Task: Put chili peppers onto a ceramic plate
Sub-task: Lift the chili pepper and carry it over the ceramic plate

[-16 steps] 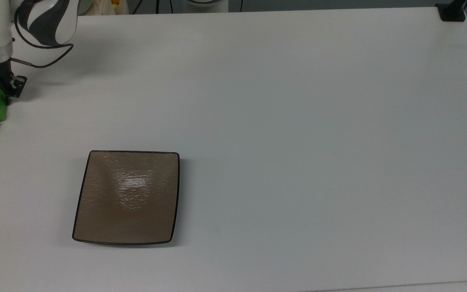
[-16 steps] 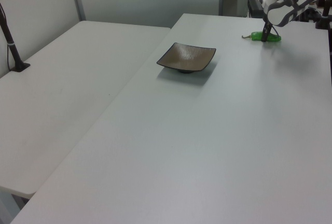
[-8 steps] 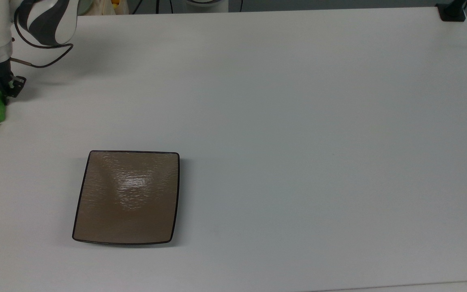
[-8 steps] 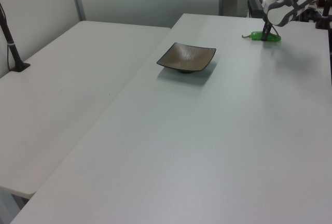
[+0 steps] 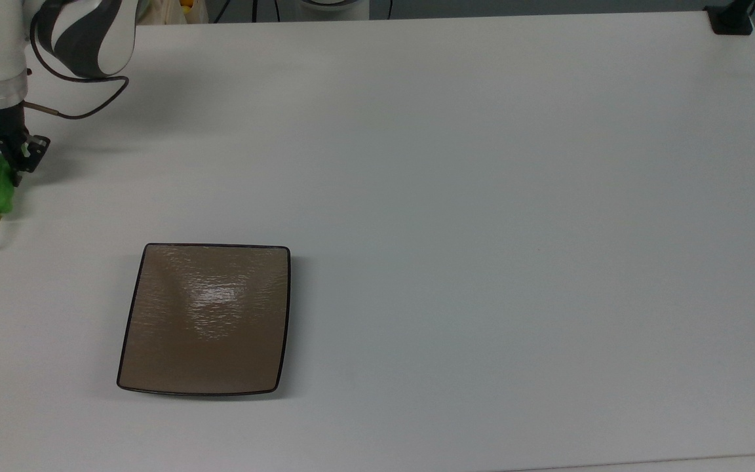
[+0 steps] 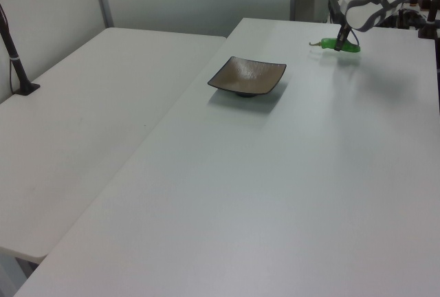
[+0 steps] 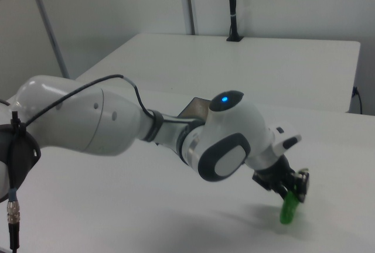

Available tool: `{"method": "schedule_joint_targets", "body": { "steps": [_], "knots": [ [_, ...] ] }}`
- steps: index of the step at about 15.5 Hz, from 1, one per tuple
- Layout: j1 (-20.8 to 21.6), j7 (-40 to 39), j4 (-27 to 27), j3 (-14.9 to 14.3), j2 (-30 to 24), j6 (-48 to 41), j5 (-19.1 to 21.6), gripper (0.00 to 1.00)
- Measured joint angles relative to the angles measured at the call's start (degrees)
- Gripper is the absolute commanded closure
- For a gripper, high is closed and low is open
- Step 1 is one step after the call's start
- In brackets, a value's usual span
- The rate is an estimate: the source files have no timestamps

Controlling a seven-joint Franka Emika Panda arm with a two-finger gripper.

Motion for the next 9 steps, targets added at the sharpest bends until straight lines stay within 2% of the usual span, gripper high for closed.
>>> {"method": "schedule_joint_targets", "body": {
  "steps": [3,9],
  "knots": [
    [0.6,0.6,1.0,1.5,-1.6,-1.0,4.3,0.75],
    [1.7,8.8,7.2,4.6,-4.3,-14.8,5.4,0.75]
  ]
}}
